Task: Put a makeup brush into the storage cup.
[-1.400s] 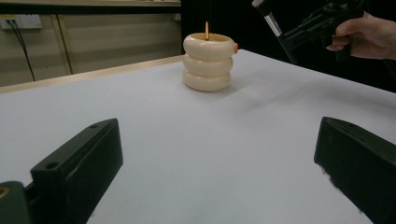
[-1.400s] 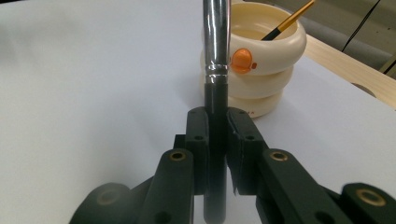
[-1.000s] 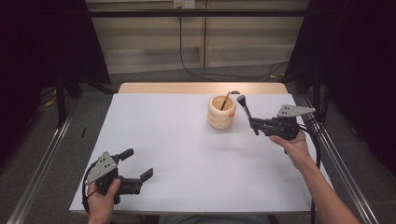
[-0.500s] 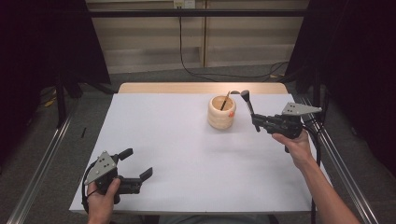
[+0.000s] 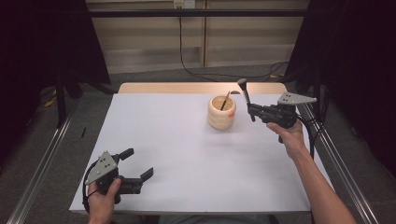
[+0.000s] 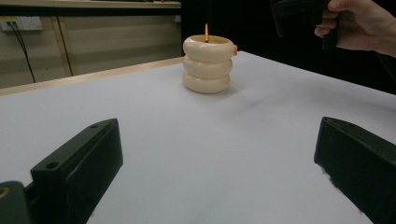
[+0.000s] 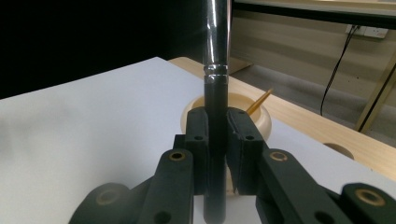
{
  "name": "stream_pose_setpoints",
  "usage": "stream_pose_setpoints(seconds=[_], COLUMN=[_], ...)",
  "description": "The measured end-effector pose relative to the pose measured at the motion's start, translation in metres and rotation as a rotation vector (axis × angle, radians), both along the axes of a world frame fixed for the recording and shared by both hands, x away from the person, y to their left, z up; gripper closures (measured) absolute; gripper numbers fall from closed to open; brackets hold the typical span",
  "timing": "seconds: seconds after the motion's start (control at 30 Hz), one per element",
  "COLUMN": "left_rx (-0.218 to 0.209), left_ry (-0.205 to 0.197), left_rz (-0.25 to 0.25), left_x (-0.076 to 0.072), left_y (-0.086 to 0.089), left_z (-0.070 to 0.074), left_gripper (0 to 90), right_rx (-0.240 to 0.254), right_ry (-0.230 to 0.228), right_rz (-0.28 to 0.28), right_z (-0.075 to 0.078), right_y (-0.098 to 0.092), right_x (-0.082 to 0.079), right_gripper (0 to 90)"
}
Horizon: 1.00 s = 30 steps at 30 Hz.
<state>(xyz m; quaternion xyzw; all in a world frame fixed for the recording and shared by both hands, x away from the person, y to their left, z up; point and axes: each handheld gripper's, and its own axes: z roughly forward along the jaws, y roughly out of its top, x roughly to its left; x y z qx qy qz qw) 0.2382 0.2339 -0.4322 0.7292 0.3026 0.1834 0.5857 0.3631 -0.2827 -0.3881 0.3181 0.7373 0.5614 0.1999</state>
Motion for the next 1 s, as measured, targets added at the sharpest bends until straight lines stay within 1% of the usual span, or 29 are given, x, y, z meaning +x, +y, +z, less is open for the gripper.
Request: stream_pose_setpoints(seconds=[0.1, 0.2, 0.5, 0.67, 0.9, 1.0], left_rx=[-0.003, -0.007, -0.001, -0.009, -0.015, -0.013], left_ry=[0.001, 0.001, -0.009, -0.003, -0.004, -0.009], left_rz=[0.002, 0.005, 0.006, -0.002, -0.005, -0.006], left_x=[0.0, 0.0, 0.0, 0.0, 0.0, 0.0], left_y=[0.001, 0.001, 0.002, 0.001, 0.002, 0.002], left_z=[0.0, 0.0, 0.0, 0.0, 0.0, 0.001], left_gripper=[1.3, 1.3, 1.2, 1.3, 1.3, 1.2], right_rx=[0.003, -0.009, -0.004, 0.002, 0.008, 0.004], right_ry=[-0.006, -0.008, -0.018, -0.021, -0.016, -0.007], right_rz=[0.009, 0.024, 0.019, 0.017, 0.004, 0.011], right_z=[0.004, 0.006, 0.013, 0.019, 0.023, 0.024], right_y=[0.005, 0.013, 0.023, 0.025, 0.031, 0.035], right_x=[0.006, 0.011, 0.021, 0.029, 0.038, 0.043], right_gripper=[79.9, 79.9, 79.9, 79.9, 79.9, 79.9])
